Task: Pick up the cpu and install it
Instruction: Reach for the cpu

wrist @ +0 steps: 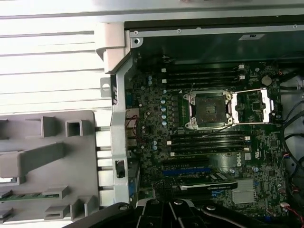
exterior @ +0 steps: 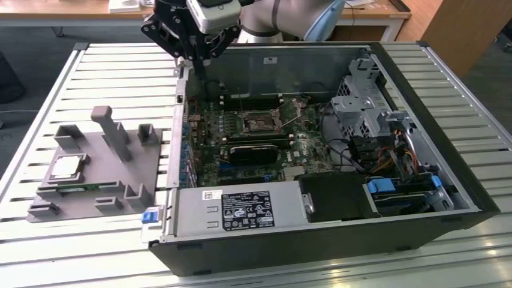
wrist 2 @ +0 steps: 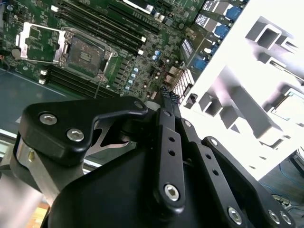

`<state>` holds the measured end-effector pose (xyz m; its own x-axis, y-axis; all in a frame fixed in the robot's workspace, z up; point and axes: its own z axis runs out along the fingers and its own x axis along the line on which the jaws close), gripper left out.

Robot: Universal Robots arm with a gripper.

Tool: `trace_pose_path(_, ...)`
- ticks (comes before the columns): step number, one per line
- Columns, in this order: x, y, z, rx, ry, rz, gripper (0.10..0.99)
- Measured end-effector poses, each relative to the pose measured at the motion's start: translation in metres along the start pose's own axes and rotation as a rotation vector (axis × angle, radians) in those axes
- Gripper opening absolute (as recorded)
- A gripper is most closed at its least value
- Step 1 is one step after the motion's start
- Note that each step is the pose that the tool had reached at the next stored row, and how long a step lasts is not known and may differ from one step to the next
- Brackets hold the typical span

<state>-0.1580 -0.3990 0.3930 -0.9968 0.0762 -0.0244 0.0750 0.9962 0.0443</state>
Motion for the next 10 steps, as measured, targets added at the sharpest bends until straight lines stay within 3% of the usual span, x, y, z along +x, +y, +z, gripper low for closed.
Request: trace_pose_path(10,0.0086,-0.0006,-0.0002,0.000,-0.0001,0.000,0.106)
